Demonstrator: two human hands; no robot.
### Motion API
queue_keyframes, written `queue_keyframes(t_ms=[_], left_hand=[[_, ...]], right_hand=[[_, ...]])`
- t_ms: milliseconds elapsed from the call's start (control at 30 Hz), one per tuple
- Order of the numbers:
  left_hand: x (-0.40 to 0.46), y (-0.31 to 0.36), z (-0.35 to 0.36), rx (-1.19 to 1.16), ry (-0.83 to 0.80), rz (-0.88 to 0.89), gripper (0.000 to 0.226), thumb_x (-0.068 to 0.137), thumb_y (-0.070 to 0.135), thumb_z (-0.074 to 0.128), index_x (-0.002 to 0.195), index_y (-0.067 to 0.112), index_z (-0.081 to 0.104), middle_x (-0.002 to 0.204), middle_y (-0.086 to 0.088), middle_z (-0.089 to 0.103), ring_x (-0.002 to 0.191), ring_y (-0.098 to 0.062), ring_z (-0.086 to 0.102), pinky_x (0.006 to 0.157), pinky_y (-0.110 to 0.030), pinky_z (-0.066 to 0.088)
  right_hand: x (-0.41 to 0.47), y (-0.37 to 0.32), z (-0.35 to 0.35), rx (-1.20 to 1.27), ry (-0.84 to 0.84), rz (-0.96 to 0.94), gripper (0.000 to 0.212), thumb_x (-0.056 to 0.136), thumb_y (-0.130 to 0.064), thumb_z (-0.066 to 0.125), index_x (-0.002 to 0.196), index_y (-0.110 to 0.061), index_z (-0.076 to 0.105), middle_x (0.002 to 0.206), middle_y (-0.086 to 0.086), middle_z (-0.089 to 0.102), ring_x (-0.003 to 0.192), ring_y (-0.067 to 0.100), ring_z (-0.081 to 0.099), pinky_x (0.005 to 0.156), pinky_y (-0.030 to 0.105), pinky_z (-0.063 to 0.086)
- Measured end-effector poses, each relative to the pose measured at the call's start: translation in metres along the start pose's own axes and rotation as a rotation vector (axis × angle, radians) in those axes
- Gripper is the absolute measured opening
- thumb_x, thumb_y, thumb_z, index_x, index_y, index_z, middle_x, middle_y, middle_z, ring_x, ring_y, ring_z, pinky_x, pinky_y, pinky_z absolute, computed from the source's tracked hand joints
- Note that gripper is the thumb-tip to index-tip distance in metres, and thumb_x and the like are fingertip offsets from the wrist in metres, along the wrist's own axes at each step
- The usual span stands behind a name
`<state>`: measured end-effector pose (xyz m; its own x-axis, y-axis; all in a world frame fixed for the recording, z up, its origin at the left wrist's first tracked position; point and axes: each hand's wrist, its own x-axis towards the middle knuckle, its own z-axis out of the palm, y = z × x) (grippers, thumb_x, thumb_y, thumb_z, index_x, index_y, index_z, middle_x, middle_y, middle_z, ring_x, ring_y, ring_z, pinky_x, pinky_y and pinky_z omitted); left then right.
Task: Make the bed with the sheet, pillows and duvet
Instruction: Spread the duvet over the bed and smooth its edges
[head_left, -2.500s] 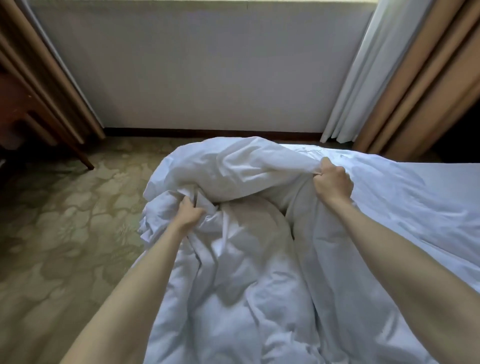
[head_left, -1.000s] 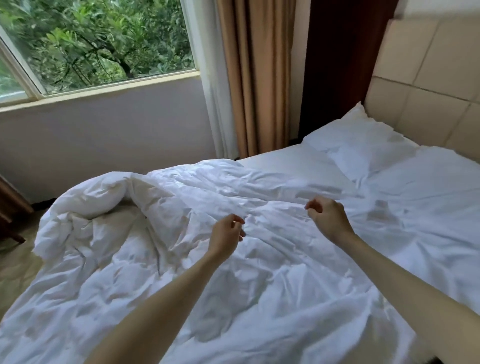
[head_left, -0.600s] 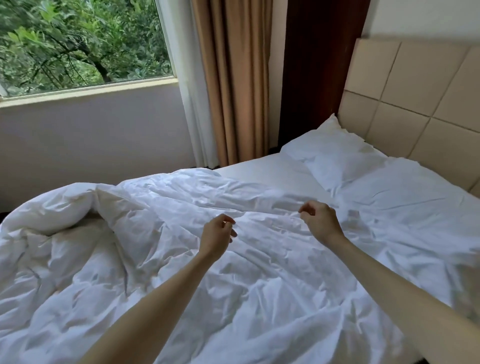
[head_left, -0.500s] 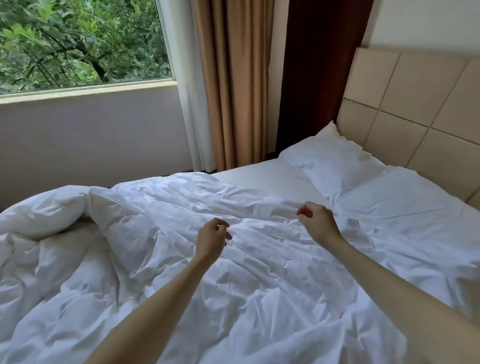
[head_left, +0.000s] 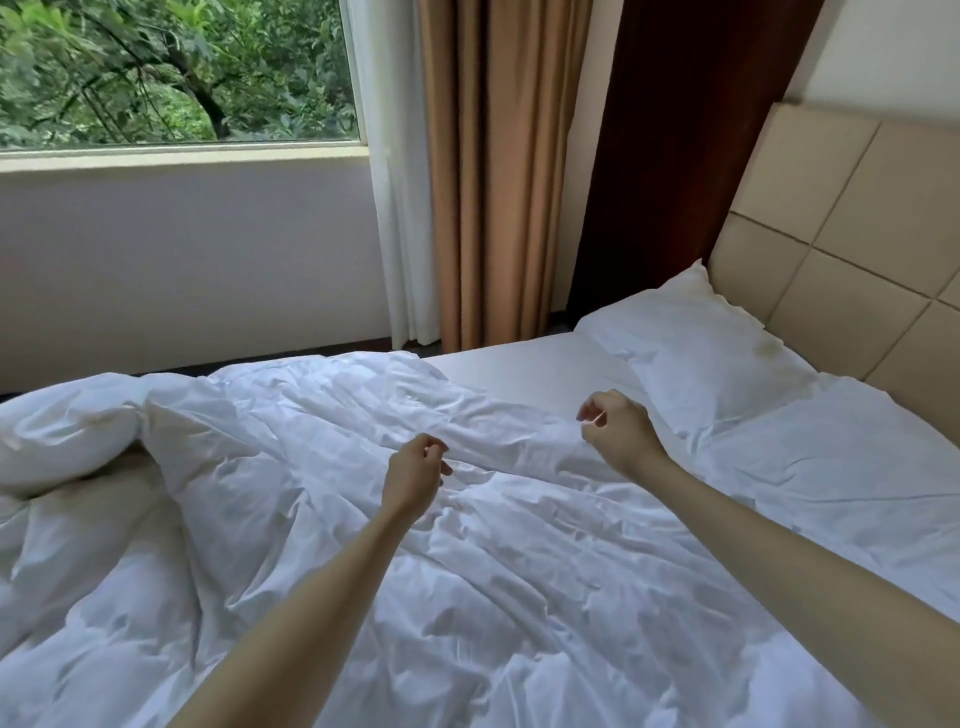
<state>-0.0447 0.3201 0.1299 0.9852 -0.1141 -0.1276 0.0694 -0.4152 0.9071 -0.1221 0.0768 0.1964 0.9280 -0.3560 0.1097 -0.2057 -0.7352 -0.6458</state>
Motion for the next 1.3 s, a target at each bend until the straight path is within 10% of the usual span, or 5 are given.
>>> queue_keyframes(t_ms=[467,1300], left_hand=[[0.153,-0.03,0.063,0.305,0.209,-0.142,0.026,0.093,0.017,0.041,0.112,0.012,0.059,0.111,-0.005,0.057,0.102,-0.024,0.055,0.089,-0.038,0.044],[0.363,-0.213,0.076,0.709,0.218,-0.195,0.031,0.093,0.021,0.048,0.123,0.015,0.055,0.132,-0.007,0.045,0.12,-0.029,0.038,0.096,-0.037,0.031]], right_hand=[[0.212,0.075,0.083,-0.01,-0.345,-0.021,0.041,0.082,-0.012,0.066,0.119,-0.013,0.049,0.115,0.002,0.046,0.101,0.02,0.05,0.095,0.043,0.044],[0.397,0.119,0.394,-0.151,-0.749,0.201,0.116,0.067,-0.063,0.072,0.15,-0.015,0.007,0.146,0.007,0.037,0.134,0.027,0.038,0.107,0.049,0.03]])
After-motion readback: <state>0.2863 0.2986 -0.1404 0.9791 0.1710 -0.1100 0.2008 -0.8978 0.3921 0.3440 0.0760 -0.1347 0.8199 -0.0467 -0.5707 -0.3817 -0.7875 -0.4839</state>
